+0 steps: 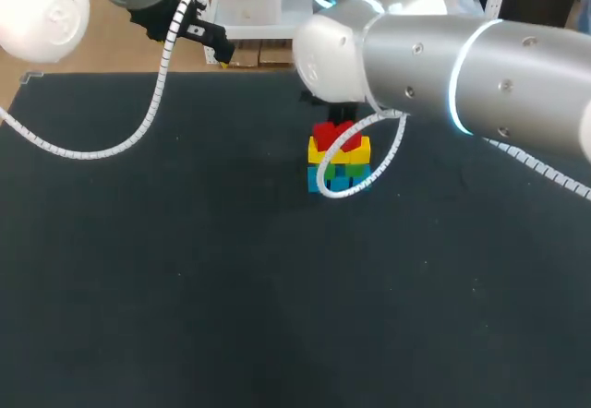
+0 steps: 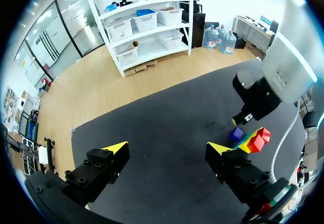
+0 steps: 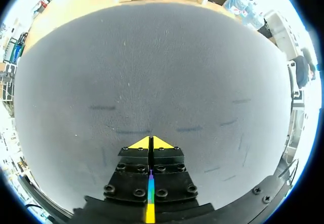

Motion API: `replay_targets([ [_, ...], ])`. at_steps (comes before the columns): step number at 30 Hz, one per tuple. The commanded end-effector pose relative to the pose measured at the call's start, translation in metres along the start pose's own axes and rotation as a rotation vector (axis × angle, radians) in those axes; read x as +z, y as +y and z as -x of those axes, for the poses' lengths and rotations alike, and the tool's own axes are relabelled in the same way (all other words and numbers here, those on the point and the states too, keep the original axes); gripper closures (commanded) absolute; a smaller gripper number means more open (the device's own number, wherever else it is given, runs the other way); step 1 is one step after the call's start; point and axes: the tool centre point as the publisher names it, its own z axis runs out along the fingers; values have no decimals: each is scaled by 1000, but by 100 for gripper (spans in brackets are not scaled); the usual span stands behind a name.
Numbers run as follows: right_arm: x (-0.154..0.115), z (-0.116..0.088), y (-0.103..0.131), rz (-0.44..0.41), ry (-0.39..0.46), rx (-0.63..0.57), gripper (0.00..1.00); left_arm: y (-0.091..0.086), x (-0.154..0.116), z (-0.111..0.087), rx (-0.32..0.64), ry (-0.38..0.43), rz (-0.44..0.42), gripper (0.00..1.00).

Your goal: Place the blue cubes, place green cubes on the blue cubes, place the yellow cubes on the green cubes, then place the red cubes on the yellow cubes, and place purple cube on the red cubes.

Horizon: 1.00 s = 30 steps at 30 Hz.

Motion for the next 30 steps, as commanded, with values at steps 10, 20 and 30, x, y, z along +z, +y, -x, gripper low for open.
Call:
replay_targets([
  [10,-27,-2,-7,36,-33,-8,81,0,-1,-1,0,-1,0,0],
  [20,-17,-16,-2,27,2,-40,0,0,-1,-1,0,-1,0,0],
  [30,-2,-22,4,0,23,-50,0,0,-1,-1,0,-1,0,0],
])
